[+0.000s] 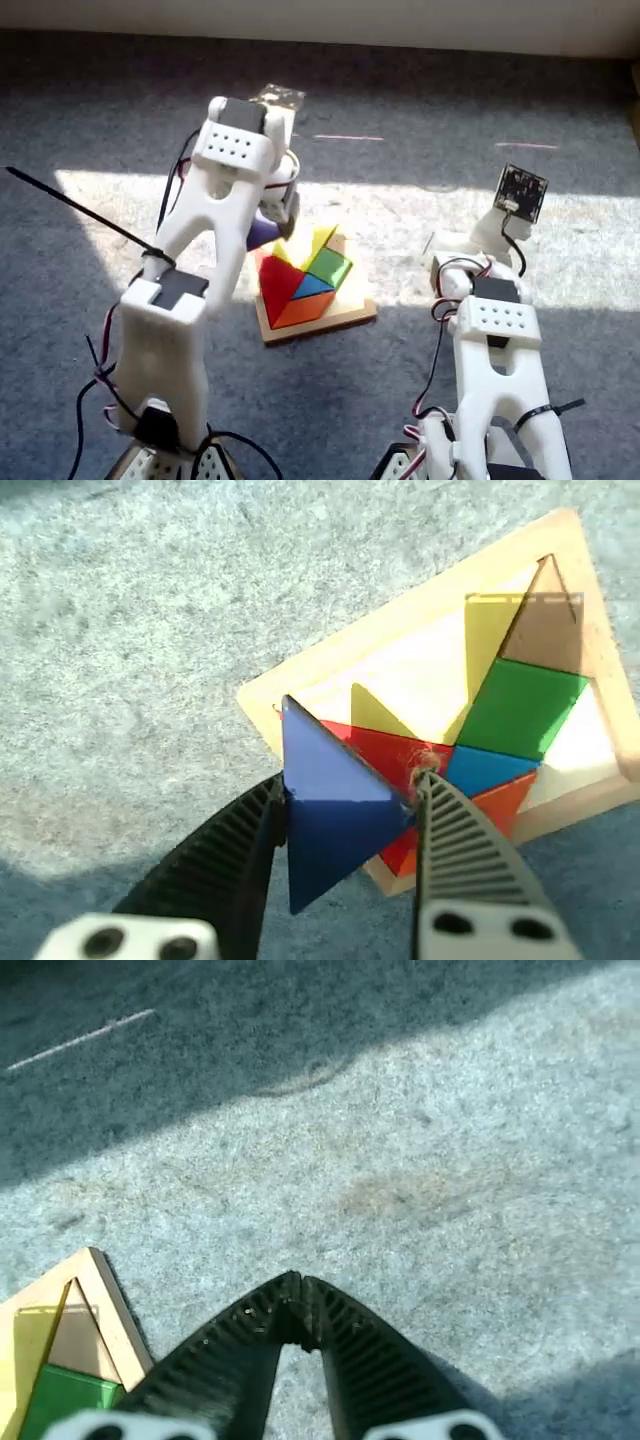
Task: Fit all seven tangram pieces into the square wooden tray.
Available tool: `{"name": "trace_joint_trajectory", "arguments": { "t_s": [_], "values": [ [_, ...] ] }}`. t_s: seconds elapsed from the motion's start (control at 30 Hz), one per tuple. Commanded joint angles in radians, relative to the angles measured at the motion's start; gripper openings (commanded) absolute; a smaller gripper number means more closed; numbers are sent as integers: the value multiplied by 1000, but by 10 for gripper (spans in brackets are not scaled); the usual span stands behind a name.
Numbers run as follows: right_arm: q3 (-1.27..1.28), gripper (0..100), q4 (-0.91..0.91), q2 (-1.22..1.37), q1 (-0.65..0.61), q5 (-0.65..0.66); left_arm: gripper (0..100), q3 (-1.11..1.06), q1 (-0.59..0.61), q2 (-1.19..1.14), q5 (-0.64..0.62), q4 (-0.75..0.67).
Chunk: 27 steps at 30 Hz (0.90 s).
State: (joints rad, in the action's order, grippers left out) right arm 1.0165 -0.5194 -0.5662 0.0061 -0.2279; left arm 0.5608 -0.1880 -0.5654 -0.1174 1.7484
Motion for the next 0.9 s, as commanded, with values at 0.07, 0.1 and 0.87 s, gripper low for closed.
{"name": "trace_joint_trajectory", "arguments": {
  "t_s": [0.07, 0.1, 0.87],
  "values": [
    [-18, 13, 22, -35, 44, 8, 130, -237, -193, 120, -86, -158],
    [-18, 13, 22, -35, 51, 6, 130, -269, -209, 120, -103, -186],
    [-16, 13, 93, -27, 105, 9, 242, -406, -351, 124, -238, -365]
  ]
}}
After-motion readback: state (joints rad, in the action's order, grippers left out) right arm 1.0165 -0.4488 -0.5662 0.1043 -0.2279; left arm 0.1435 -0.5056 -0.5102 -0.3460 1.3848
